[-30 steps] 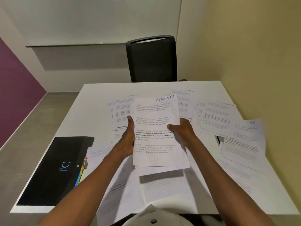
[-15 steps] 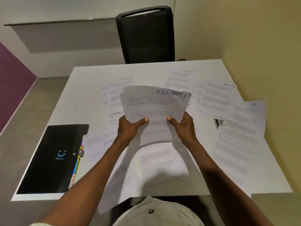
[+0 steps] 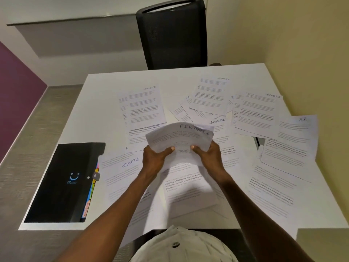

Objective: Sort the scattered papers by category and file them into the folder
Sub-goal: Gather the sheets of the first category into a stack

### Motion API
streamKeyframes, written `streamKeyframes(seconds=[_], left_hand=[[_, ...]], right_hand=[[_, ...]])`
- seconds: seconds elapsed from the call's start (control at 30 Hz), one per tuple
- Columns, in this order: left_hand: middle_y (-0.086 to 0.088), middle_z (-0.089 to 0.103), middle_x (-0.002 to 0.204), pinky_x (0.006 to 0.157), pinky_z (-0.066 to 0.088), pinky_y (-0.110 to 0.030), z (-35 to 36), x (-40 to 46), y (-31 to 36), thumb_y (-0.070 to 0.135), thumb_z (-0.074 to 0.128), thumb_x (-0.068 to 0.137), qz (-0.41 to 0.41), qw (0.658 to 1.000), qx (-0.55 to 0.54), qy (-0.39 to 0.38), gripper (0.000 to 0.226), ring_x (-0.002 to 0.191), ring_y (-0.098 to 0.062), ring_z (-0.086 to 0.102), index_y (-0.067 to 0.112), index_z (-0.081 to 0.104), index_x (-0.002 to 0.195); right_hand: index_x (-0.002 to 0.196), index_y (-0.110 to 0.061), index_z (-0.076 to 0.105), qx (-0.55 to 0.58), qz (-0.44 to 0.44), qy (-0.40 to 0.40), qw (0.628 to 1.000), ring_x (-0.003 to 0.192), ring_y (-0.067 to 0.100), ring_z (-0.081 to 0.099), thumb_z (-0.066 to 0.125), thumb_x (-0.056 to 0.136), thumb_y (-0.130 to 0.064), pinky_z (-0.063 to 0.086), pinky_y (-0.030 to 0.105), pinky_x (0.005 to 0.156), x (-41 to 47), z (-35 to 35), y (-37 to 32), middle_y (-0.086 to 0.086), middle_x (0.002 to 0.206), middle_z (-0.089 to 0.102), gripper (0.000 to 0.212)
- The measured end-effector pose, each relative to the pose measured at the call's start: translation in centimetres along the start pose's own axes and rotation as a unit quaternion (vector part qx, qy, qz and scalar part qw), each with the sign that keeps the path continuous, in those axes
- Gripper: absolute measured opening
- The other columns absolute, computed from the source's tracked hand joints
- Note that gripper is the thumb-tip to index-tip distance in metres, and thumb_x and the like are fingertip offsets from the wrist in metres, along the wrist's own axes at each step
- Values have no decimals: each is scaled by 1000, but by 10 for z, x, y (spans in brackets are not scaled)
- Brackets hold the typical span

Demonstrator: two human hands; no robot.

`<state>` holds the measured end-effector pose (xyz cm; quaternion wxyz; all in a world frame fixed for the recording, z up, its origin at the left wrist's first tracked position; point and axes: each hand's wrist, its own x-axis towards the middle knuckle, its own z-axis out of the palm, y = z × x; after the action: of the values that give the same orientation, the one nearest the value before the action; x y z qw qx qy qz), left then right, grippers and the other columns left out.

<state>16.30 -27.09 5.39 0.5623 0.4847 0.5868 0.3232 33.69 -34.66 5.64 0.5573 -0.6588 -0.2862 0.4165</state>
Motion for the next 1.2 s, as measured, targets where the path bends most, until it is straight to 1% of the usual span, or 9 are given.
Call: streamKeyframes(seconds=[0.1, 0.33, 0.5, 0.6, 0.67, 0.8, 0.97, 1.1, 1.2], left_hand=[[0, 74, 105, 84, 59, -37, 8, -3, -11, 26, 87, 74, -18, 1000, 6, 4, 46, 98, -19, 71, 17, 69, 115], [9, 76, 94, 74, 56, -19, -7, 11, 36, 14, 85, 76, 22, 996, 5, -88, 35, 88, -6, 73, 21, 69, 106], [-13, 74, 111, 89, 57, -44, -15, 9, 42, 2, 77, 82, -50, 983, -98, -148, 37, 101, -26, 72, 3, 68, 118], [-18, 70, 116, 92, 54, -44, -19, 3, 33, 2, 74, 85, -83, 976, -104, -171, 40, 100, -18, 70, 0, 65, 124], [-12, 71, 114, 84, 57, -30, -19, 2, 29, 4, 76, 84, -45, 988, -59, -137, 39, 87, -5, 71, 5, 66, 121], [9, 75, 101, 83, 58, -32, -15, 3, 30, 22, 86, 76, 40, 998, -16, -35, 32, 95, -12, 72, 32, 69, 101], [12, 74, 98, 76, 59, -24, -10, -4, 22, 24, 88, 72, 48, 998, -31, 15, 39, 88, -5, 71, 25, 70, 107], [3, 73, 104, 80, 56, -27, -12, -5, -24, 22, 89, 71, -17, 1000, 21, 5, 49, 98, -17, 70, 16, 69, 116], [7, 72, 100, 72, 53, -15, -12, -10, -40, 21, 88, 72, -31, 999, 25, 10, 48, 94, -11, 69, 19, 68, 115]], right_hand=[[121, -5, 62, -20, 35, 12, 999, 94, 19, 68, 73, 83, -5, 52, 11, 60, -1, 8, 18, 6, 104, 69, 40], [112, -18, 64, -57, 14, -27, 998, 79, 1, 65, 75, 82, -8, 51, 8, 59, 20, -13, -19, -6, 93, 69, 33], [108, -17, 69, 16, 99, -77, 992, 98, 21, 70, 79, 75, -2, 54, 38, 93, 31, -13, -16, 4, 107, 73, 37], [113, -14, 67, -3, 94, -61, 994, 88, 13, 69, 77, 78, -2, 56, 22, 74, 23, -8, -14, 4, 107, 72, 38], [118, -10, 64, -46, 55, -35, 997, 85, 10, 67, 74, 83, -6, 51, 13, 62, 16, -3, -15, 3, 107, 70, 37], [126, -10, 60, -103, -39, 9, 994, 97, 13, 63, 72, 86, -20, 49, 8, 67, 8, 7, -19, -3, 111, 65, 42], [116, -23, 60, -51, -35, 4, 998, 88, -6, 63, 75, 83, -15, 50, 6, 67, 1, 6, -10, -16, 100, 65, 38], [116, -14, 62, -78, 17, -18, 997, 99, 18, 67, 78, 79, -9, 55, 14, 69, -6, 13, 34, -3, 104, 69, 42], [116, -12, 62, -95, 19, -24, 995, 98, 21, 68, 78, 79, -8, 58, 20, 74, -7, 13, 49, 3, 109, 69, 41]])
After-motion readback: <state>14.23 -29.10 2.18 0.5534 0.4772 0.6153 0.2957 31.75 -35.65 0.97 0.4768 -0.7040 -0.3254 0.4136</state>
